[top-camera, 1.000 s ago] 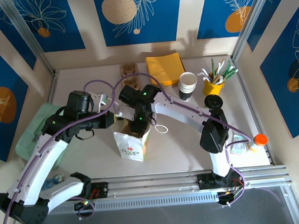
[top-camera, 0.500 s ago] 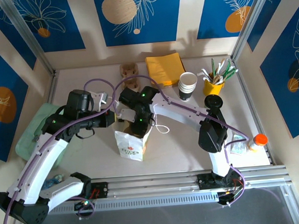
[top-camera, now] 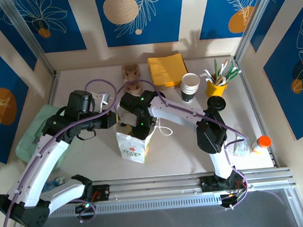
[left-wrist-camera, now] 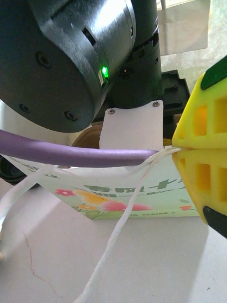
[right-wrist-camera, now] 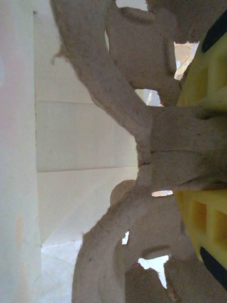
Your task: Pack the takeout coffee
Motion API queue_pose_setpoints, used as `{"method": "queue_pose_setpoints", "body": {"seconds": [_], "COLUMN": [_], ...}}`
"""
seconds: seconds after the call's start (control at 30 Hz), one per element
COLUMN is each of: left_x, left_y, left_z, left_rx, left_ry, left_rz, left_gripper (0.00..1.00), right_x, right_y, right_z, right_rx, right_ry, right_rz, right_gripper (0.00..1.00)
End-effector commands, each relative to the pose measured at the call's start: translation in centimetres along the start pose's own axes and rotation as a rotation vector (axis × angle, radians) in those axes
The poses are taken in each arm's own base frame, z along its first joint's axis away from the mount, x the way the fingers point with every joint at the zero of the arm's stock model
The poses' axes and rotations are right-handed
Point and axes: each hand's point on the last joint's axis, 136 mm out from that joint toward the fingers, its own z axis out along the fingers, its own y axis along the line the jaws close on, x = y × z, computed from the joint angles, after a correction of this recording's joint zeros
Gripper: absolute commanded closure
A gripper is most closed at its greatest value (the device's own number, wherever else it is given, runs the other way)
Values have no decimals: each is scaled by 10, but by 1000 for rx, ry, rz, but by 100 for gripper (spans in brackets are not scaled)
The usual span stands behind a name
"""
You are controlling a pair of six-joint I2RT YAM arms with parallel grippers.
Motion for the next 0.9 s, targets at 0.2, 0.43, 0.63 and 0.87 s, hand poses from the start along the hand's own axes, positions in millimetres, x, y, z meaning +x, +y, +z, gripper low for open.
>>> {"method": "queue_pose_setpoints", "body": {"seconds": [0.2, 0.43, 0.63, 0.87], "left_x": [-21, -21, -22, -21], "left_y": [-24, -22, -22, -22], "left_z": [-8, -9, -6, -3], "left_rx": [96, 85, 86, 91], "left_ry": [-70, -71, -72, -67], "left_rz": [47, 53, 50, 55], "left_gripper": [100, 100, 100, 100], "right_x": [8, 12, 17, 22], "right_y": [8, 7, 6, 7], "right_z": [27, 37, 44, 55], "right_rx": [-41, -44, -46, -54], "right_ry": [60, 77, 91, 110], "right_rz": [11, 12, 17, 27], "right_gripper": [68, 68, 68, 68]}}
